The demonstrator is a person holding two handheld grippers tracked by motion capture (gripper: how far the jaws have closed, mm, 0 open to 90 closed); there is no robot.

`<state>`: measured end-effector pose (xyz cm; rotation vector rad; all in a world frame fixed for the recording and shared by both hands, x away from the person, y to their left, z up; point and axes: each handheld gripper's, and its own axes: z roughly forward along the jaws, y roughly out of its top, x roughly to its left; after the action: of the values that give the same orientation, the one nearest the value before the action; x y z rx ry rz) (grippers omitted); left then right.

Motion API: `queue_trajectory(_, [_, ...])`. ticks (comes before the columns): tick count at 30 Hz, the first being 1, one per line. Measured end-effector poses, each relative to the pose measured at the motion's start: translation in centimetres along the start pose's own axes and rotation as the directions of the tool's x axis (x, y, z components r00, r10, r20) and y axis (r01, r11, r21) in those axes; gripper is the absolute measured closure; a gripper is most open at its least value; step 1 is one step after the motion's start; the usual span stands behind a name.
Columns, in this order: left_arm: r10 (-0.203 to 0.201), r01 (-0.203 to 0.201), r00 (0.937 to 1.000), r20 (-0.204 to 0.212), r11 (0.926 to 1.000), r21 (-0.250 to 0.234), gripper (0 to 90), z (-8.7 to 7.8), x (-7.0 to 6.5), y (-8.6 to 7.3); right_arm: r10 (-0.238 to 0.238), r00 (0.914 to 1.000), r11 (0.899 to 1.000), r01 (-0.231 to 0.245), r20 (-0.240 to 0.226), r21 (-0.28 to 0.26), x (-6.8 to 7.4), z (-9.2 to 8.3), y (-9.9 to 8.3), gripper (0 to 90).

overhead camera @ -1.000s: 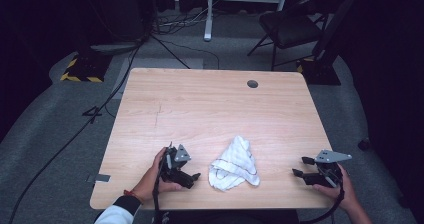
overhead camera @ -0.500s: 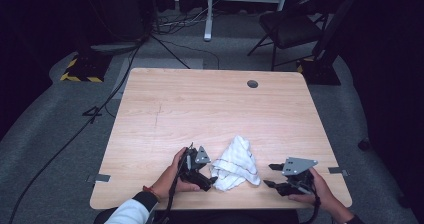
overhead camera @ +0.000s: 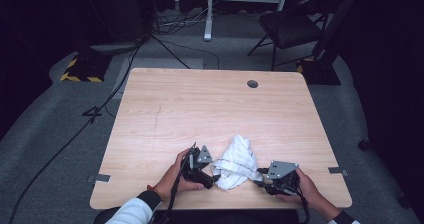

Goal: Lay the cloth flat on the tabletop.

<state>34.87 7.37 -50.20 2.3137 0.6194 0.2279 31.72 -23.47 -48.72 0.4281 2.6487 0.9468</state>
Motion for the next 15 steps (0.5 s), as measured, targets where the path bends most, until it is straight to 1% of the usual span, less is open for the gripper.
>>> queue_trajectory(2, [0.009,-0.009,0.9999,0.009,0.9999,-0.006,26.3,-0.2,0.1,0.0,0.007,1.0000,1.000,-0.007,0.006,-0.007,-0.3,-0.1,-0.1,71.2])
queue_trajectory(3, [0.014,-0.014,0.9998,0.015,0.9999,-0.006,34.4,-0.4,0.2,0.1,0.012,0.9999,1.000,-0.012,0.011,-0.013,-0.4,-0.2,-0.1,76.0])
queue_trajectory(4, [0.016,-0.016,0.9997,0.020,0.9998,-0.007,43.1,-0.5,0.2,0.1,0.016,0.9998,1.000,-0.015,0.016,-0.020,-0.6,-0.3,-0.2,79.2])
queue_trajectory(5, [0.026,-0.026,0.9992,0.029,0.9997,-0.003,49.0,-0.6,0.3,0.1,0.021,0.9995,0.999,-0.020,0.024,-0.030,-0.7,-0.4,-0.2,82.2])
queue_trajectory(6, [0.031,-0.031,0.9990,0.033,0.9995,0.005,56.2,-0.7,0.3,0.1,0.028,0.9992,0.999,-0.027,0.030,-0.039,-0.9,-0.6,-0.1,83.5])
queue_trajectory(7, [0.035,-0.035,0.9989,0.031,0.9993,0.012,60.8,-0.8,0.4,0.2,0.033,0.9987,0.998,-0.032,0.039,-0.051,-1.1,-0.8,-0.1,84.0])
queue_trajectory(8, [0.049,-0.050,0.9984,0.029,0.9985,0.022,64.8,-0.9,0.5,0.2,0.036,0.9981,0.997,-0.032,0.051,-0.063,-1.3,-1.1,0.0,84.5])
queue_trajectory(9, [0.054,-0.054,0.9982,0.026,0.9981,0.029,68.2,-1.0,0.6,0.2,0.048,0.9969,0.996,-0.044,0.062,-0.079,-1.4,-1.4,0.2,84.8])
queue_trajectory(11, [0.059,-0.059,0.9981,0.020,0.9974,0.041,71.7,-1.3,0.8,0.2,0.063,0.9940,0.993,-0.054,0.089,-0.104,-1.8,-1.9,0.4,85.1])
queue_trajectory(13, [0.067,-0.067,0.9977,0.013,0.9968,0.044,75.3,-1.6,1.0,0.1,0.092,0.9915,0.988,-0.079,0.093,-0.135,-2.3,-2.4,0.6,85.4])
queue_trajectory(15, [0.059,-0.059,0.9982,0.015,0.9979,0.025,78.9,-2.0,1.3,0.1,0.102,0.9887,0.984,-0.084,0.110,-0.159,-2.7,-2.9,0.9,85.7])
